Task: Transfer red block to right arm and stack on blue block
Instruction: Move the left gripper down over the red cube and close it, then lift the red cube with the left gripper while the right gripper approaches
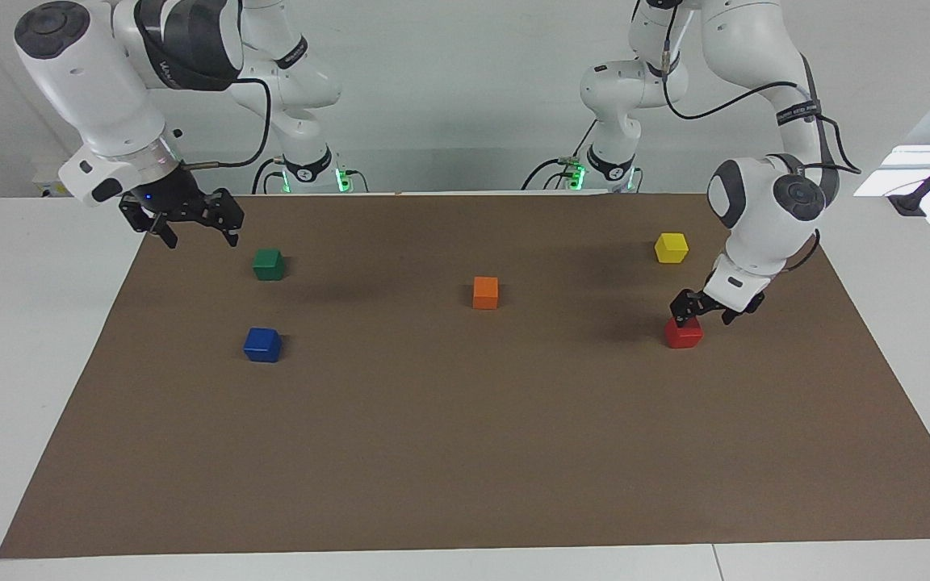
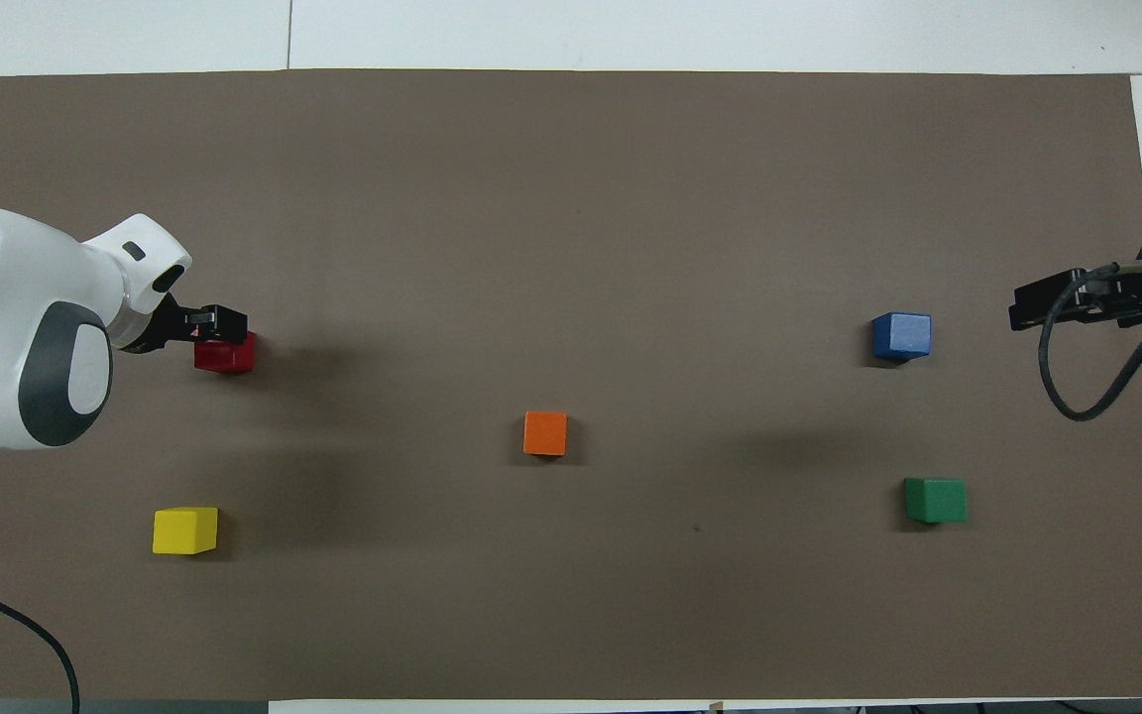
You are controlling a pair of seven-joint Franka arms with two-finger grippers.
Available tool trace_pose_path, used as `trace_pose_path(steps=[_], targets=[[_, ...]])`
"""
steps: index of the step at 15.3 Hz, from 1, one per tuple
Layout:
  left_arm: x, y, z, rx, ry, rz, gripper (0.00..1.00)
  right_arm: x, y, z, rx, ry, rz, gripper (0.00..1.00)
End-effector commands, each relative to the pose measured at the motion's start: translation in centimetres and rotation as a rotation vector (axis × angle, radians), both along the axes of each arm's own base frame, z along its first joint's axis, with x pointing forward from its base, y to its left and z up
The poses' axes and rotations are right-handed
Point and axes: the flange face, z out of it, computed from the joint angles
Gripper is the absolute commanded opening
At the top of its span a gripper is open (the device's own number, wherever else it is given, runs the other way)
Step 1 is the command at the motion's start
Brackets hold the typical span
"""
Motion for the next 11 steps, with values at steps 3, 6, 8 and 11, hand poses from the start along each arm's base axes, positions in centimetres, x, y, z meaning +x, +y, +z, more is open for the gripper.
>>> trace_pose_path(steps=[3, 6, 8, 11], targets=[[0.4, -0.2, -2.1, -0.008, -0.007, -0.019, 1.00, -0.6, -0.4, -0.1, -0.010, 0.006, 0.022, 1.00], [0.3, -0.4, -2.5, -0.008, -0.005, -0.021, 1.00, -0.6, -0.4, -0.1, -0.010, 0.008, 0.022, 1.00], [0.2, -0.4, -2.7, -0.008, 0.001, -0.022, 1.00, -0.6, -0.4, -0.1, -0.010, 0.008, 0.022, 1.00], [0.0, -0.4, -3.1, -0.008, 0.007, -0.022, 1.00, -0.6, -0.4, -0.1, -0.010, 0.008, 0.024, 1.00]])
